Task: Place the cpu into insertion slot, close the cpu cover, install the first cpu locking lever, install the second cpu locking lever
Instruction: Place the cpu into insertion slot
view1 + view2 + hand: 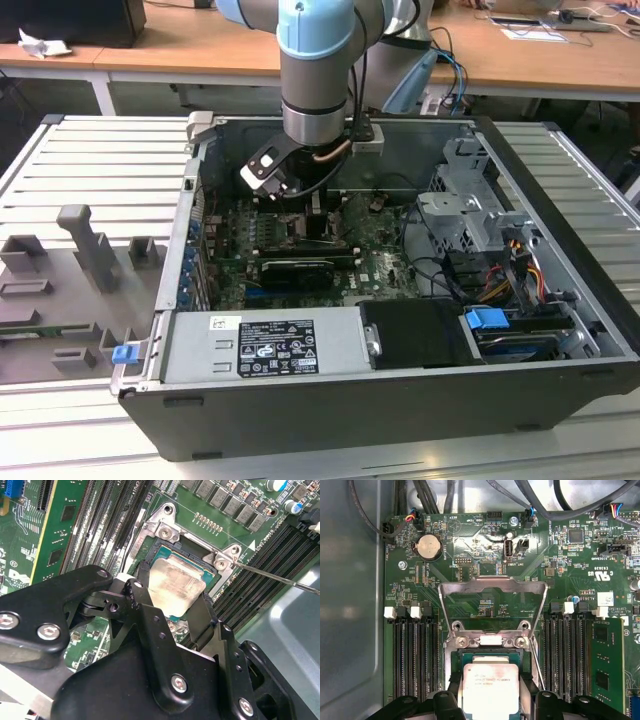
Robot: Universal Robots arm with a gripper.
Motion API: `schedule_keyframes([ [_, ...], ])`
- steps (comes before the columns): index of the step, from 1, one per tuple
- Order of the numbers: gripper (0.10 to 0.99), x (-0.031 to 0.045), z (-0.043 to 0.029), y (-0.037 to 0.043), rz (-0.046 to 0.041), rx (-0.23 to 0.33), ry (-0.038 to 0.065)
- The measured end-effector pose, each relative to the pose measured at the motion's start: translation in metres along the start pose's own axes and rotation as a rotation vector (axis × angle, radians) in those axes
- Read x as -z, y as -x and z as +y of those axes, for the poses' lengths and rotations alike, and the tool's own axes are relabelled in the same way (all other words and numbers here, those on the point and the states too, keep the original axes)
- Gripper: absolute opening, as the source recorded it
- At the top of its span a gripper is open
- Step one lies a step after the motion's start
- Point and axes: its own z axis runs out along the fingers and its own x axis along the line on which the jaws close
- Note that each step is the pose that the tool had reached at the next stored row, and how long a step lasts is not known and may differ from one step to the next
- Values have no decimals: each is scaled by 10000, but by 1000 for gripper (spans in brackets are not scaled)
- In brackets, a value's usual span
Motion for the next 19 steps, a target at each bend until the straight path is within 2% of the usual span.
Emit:
schedule_keyframes([
  [9, 553, -1, 0, 0, 0, 0, 0],
  [10, 616, -1, 0, 0, 0, 0, 0],
  [19, 616, 9, 1, 0, -2, -49, 2],
])
